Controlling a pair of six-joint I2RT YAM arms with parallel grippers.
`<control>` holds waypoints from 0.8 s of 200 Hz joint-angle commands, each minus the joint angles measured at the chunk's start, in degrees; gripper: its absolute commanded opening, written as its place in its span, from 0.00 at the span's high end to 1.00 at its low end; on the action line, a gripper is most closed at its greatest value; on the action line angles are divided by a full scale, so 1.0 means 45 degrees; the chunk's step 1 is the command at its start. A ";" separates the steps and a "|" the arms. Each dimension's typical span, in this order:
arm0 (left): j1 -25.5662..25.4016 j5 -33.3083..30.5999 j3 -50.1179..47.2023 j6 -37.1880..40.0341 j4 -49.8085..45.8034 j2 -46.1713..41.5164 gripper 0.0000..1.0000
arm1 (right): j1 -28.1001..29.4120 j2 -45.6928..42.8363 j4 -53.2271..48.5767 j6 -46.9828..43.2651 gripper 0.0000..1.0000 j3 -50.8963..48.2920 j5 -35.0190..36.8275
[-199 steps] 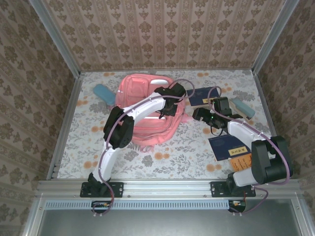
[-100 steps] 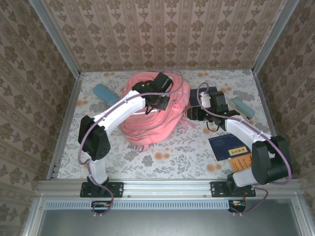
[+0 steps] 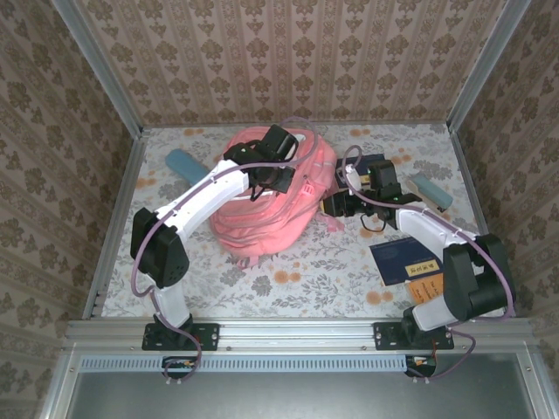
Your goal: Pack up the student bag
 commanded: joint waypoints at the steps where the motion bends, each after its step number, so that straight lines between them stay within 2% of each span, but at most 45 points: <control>1: 0.0162 -0.0171 0.0082 0.0221 0.1024 -0.0924 1.00 | 0.0086 0.0837 0.0191 -0.0515 0.57 0.0872 -0.0701; 47: 0.0217 -0.0090 0.0021 0.0181 0.1050 -0.0993 1.00 | 0.0071 0.1586 -0.0095 -0.1306 0.60 0.1039 -0.1156; 65: 0.0221 -0.0140 0.0036 0.0173 0.1067 -0.0993 1.00 | 0.0073 0.1680 -0.0317 -0.1600 0.57 0.1075 -0.0831; 97: 0.0261 -0.0294 0.0012 0.0099 0.1120 -0.1066 1.00 | 0.0077 0.1783 -0.0646 -0.1908 0.46 0.1259 -0.0882; 119: 0.0289 -0.0276 -0.0003 0.0082 0.1174 -0.1147 1.00 | 0.0104 0.2066 -0.1129 -0.2113 0.43 0.1686 -0.0910; 160: 0.0357 -0.0357 -0.0103 0.0015 0.1284 -0.1319 1.00 | 0.0177 0.2655 -0.1562 -0.2368 0.43 0.2194 -0.2487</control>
